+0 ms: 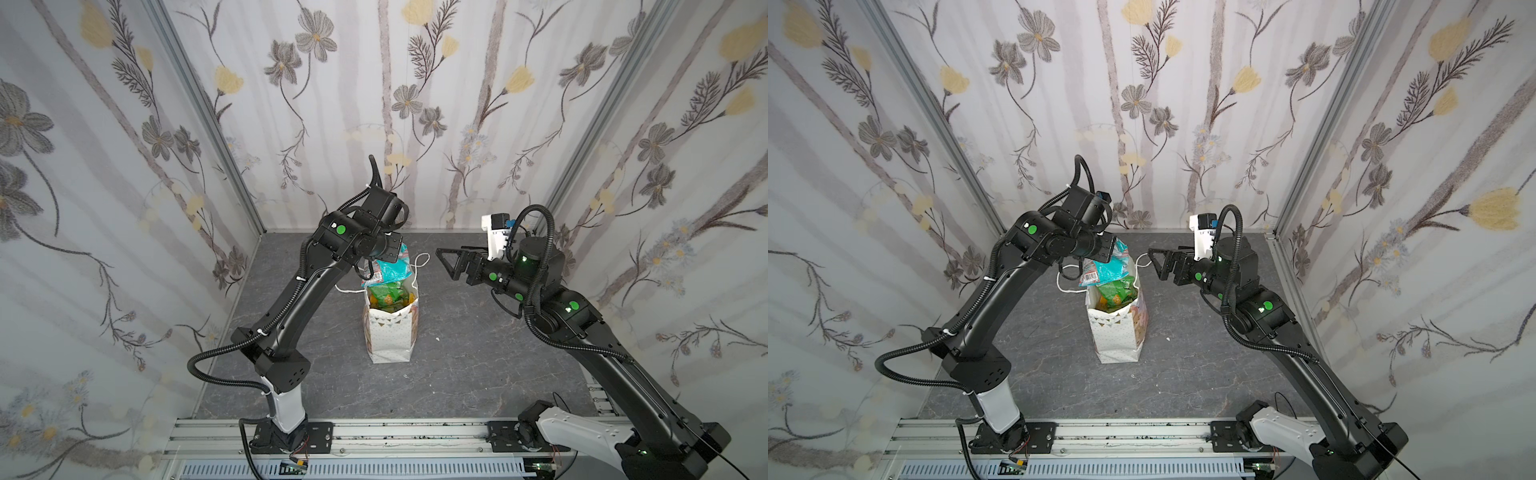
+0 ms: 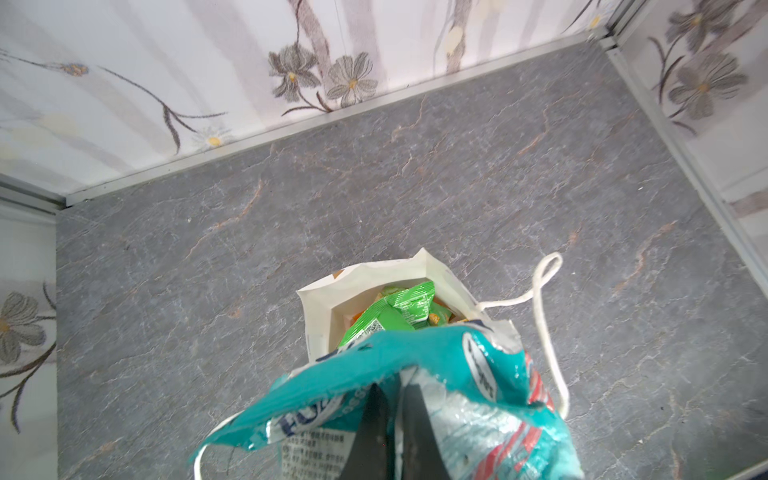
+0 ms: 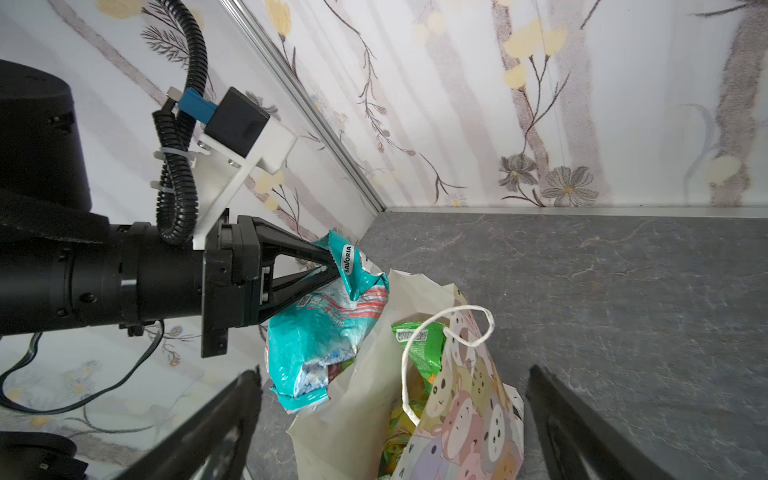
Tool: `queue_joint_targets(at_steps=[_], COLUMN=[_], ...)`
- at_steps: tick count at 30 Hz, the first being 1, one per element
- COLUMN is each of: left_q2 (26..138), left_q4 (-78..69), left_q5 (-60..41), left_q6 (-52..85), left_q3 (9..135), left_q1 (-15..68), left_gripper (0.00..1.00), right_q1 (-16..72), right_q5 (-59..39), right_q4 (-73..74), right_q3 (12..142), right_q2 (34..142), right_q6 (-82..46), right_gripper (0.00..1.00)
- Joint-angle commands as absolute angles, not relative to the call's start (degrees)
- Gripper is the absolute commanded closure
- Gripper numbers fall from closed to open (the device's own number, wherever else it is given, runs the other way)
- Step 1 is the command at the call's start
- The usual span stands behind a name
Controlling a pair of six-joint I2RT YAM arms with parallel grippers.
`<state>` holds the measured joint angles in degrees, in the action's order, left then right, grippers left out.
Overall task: Take the snacks out of the paper bag
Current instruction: 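Grasp the teal snack pack with the left gripper and lift it out, then hold the teal pack up while the right gripper closes on it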
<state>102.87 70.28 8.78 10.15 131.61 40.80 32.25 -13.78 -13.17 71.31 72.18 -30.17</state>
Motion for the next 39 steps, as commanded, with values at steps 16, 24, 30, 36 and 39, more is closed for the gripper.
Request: queue_joint_targets(at_steps=[16,24,30,36,39], left_q2=[99.6,97.6,96.6,92.7,89.2], left_q4=[54.0,51.8,50.7,45.9,41.4], left_q5=[0.1,1.3,0.3,-3.5,-4.8], left_q6=[8.8,8.3,7.9,6.9,6.3], left_q3=[128.2,123.4,122.8,118.5,114.0], left_q1=[41.5,41.6,41.6,41.6,41.6], left_gripper=[1.0,1.0,0.88,0.65,0.54], right_q1=[37.4,37.3,37.3,37.0,36.3], right_q5=[-26.7,-24.7,-24.6,-24.6,-25.0], right_q4=[11.6,11.6,11.8,11.2,10.4], right_q3=[68.0,67.4,67.6,68.7,70.4], right_q2=[82.2,83.1,82.6,82.2,82.2], right_q6=[-44.3,-45.0,-44.9,-44.1,-43.2], right_gripper=[0.24,0.63,0.89,0.99,1.0])
